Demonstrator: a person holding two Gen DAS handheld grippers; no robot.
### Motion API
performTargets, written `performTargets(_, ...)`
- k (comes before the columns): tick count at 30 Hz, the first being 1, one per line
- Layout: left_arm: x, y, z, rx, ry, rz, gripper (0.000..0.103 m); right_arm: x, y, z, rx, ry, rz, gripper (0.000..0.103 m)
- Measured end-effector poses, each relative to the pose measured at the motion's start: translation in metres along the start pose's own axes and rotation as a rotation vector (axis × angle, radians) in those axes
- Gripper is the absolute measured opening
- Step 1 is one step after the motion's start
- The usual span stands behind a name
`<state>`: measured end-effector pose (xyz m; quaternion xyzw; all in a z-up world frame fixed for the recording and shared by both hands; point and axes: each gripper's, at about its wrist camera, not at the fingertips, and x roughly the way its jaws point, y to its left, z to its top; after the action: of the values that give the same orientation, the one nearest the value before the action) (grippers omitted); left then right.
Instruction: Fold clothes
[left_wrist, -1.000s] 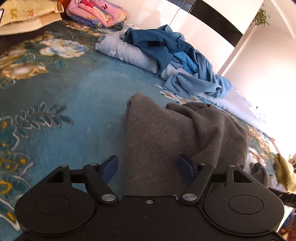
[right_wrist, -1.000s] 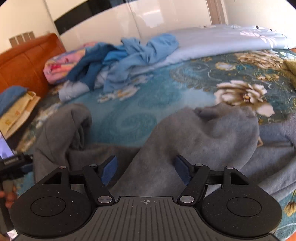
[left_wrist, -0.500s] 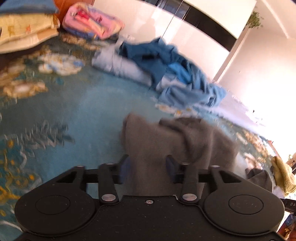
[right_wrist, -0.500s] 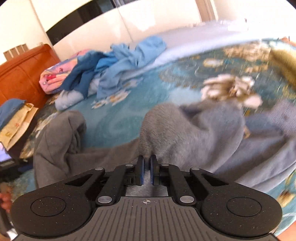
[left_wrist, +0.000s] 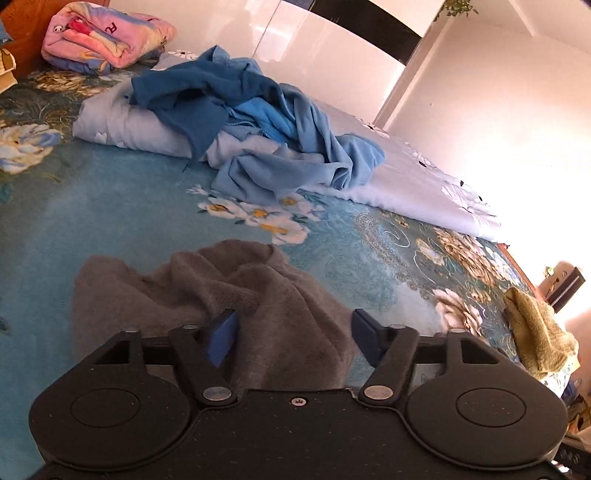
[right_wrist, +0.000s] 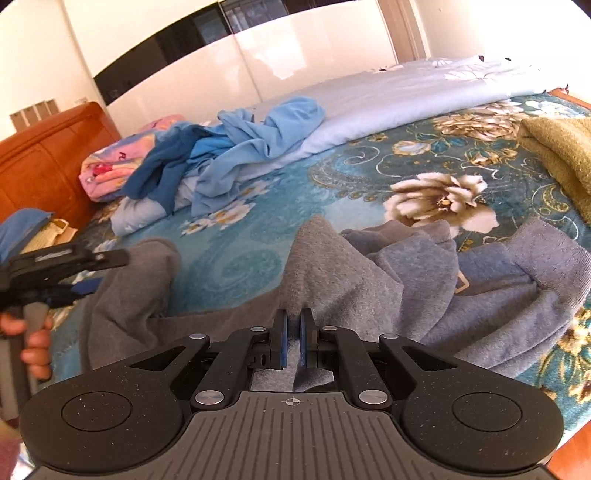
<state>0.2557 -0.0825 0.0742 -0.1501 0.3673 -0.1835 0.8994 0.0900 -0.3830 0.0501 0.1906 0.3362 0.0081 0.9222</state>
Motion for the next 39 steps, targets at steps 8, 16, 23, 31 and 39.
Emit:
performTargets(8,0.003,0.006,0.029,-0.033,-0.073,-0.017,0.0,0.007,-0.009,0.023,-0.002,-0.046,-0.001,0.005)
performTargets(16,-0.055,0.001,0.118,-0.04,-0.376,-0.025,0.0,-0.003,-0.006,0.119,-0.052,-0.266,-0.009,0.005)
performTargets(23,-0.119,0.018,0.113,-0.019,-0.514,-0.041,0.0,-0.041,-0.003,0.132,-0.098,-0.381,0.0,0.005)
performTargets(31,-0.09,0.075,0.048,-0.097,-0.269,0.098,0.0,-0.009,-0.027,0.101,-0.031,-0.247,-0.055,0.005)
performTargets(39,-0.043,0.125,0.017,-0.159,-0.14,0.163,0.051,-0.004,-0.047,0.097,-0.003,-0.207,-0.093,0.005)
